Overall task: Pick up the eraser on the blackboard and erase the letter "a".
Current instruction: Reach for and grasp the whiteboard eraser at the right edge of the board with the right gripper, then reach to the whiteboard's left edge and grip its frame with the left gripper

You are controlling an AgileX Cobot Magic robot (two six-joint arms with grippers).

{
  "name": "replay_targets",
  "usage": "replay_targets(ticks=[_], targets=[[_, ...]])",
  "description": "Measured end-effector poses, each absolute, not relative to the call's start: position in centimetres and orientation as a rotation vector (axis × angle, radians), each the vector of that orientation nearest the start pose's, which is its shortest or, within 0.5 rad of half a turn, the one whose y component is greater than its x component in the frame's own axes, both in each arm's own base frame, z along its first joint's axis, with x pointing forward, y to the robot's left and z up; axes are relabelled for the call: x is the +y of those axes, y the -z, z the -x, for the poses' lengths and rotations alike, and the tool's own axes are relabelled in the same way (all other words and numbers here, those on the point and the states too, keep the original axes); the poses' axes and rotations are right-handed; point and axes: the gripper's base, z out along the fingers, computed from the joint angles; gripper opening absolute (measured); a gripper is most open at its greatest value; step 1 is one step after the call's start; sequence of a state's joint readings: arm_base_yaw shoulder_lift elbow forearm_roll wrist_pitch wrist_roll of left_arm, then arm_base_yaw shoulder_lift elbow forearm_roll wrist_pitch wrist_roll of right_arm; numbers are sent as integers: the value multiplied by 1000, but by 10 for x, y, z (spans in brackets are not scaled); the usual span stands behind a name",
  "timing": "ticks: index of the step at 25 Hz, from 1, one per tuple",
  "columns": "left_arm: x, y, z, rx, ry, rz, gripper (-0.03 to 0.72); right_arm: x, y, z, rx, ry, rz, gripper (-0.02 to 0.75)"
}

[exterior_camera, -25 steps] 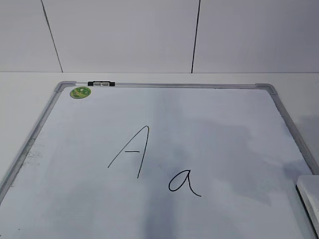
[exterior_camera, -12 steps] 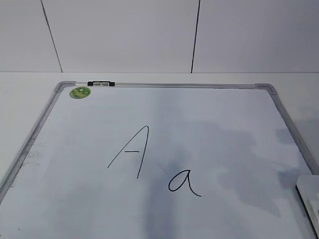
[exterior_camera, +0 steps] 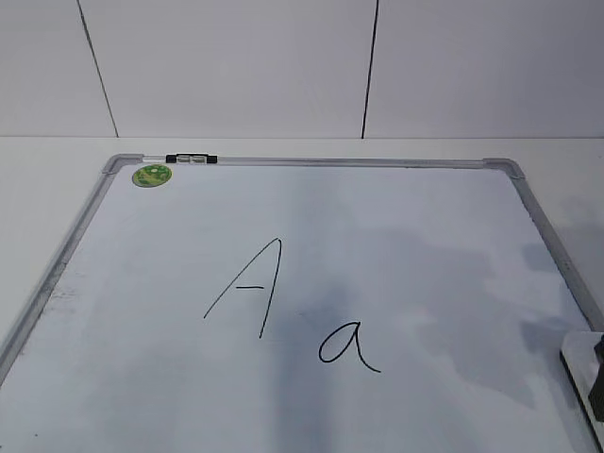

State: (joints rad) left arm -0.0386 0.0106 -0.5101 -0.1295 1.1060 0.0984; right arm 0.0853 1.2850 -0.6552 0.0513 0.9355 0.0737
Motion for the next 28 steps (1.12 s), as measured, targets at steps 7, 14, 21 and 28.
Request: replay_targets(ticks=[7,14,21,28], targets=[[-10,-277,7,2080,120,-152,235,20,-199,-195,3052,-72,-59,674],[-10,-277,7,2080,120,-152,235,20,-191,-200,3077,-65,-65,674],[-10,-277,7,2080,120,-152,235,20,-190,-202,3059,-58,-64,674],[-10,-277,7,2080,120,-152,235,20,-183,-206,3079,-44,-67,674]])
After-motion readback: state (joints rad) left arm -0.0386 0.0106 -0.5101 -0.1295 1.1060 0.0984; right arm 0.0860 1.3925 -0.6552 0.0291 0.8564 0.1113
